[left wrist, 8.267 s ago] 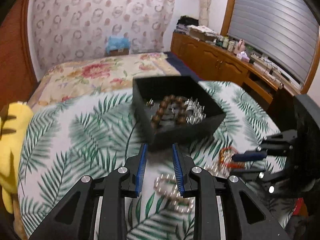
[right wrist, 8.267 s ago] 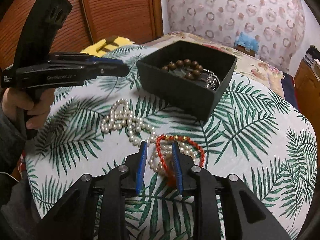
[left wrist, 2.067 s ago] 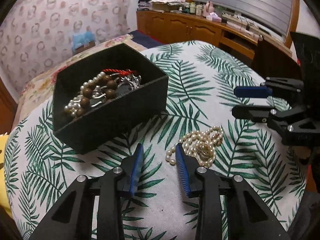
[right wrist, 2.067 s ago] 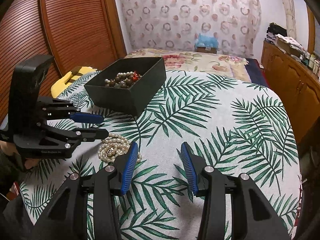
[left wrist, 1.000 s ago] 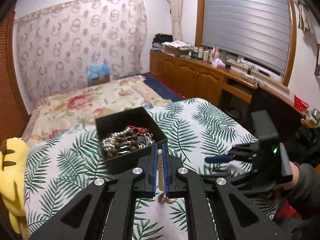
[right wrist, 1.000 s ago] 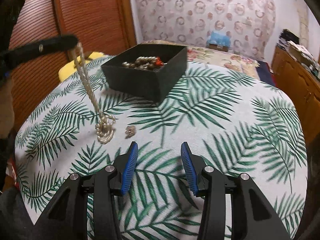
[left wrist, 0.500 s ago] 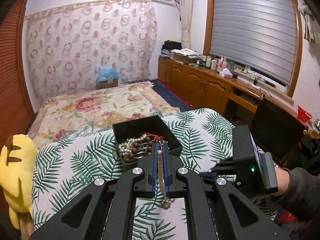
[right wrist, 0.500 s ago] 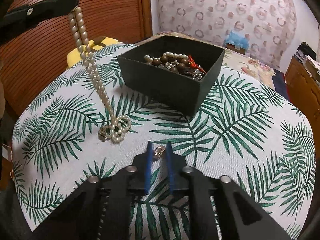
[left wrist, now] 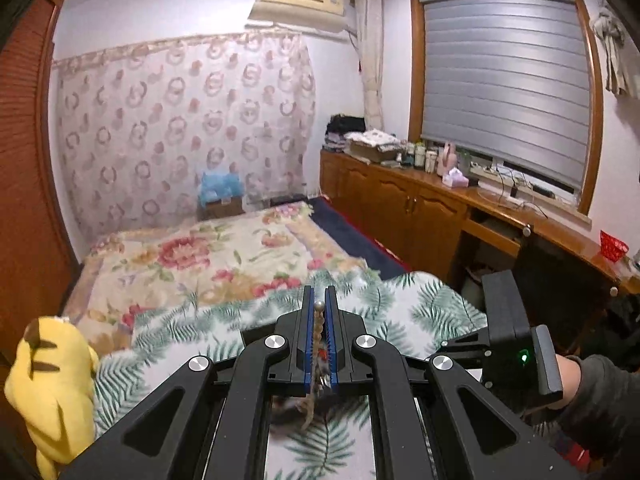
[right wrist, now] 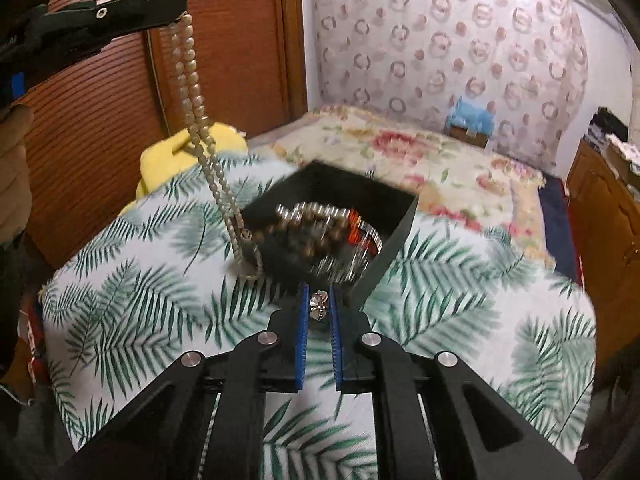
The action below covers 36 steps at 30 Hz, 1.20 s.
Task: Organize jewelry
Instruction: 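Carry the earring and pearl necklace into the black box and open both tools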
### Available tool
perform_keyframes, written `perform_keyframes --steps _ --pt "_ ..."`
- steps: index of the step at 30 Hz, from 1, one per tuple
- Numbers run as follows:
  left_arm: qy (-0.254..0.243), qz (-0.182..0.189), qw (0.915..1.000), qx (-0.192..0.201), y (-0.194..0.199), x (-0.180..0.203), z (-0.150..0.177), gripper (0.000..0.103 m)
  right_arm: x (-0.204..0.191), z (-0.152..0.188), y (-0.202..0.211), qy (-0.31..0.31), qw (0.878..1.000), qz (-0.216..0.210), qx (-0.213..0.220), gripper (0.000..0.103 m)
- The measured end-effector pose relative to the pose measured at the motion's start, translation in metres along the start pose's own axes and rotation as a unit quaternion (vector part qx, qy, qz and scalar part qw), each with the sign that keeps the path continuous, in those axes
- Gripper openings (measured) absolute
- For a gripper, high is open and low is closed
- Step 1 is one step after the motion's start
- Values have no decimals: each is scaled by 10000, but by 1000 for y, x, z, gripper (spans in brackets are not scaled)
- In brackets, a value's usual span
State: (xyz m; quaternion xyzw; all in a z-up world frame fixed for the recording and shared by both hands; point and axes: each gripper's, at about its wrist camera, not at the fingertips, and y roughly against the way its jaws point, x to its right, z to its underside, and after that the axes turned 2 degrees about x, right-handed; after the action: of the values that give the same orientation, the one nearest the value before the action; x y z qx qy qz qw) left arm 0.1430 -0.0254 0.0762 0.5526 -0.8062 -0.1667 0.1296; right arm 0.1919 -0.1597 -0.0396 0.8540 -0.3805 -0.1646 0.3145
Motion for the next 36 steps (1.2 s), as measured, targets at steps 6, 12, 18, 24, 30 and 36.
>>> perform_keyframes --steps 6,12,18,24,30,36 --pt "-85 -94 9998 134 -11 -2 -24 5 12 -21 -3 39 9998 30 190 11" --pt "-93 -143 9996 211 -22 -7 -39 5 15 -30 -15 34 9997 16 225 11" --pt "-39 -213 9996 203 -33 -17 -41 5 19 -33 -26 -22 9998 -33 206 11" --pt "116 -269 9994 -159 -59 -29 -17 5 24 -32 -47 -156 9997 -154 49 12" --pt "346 -333 9975 -511 -77 -46 10 5 26 -31 -55 -235 9996 -136 0 18" --pt "484 -387 9957 -691 -81 -52 31 5 25 -27 -49 -300 9995 -60 59 21"
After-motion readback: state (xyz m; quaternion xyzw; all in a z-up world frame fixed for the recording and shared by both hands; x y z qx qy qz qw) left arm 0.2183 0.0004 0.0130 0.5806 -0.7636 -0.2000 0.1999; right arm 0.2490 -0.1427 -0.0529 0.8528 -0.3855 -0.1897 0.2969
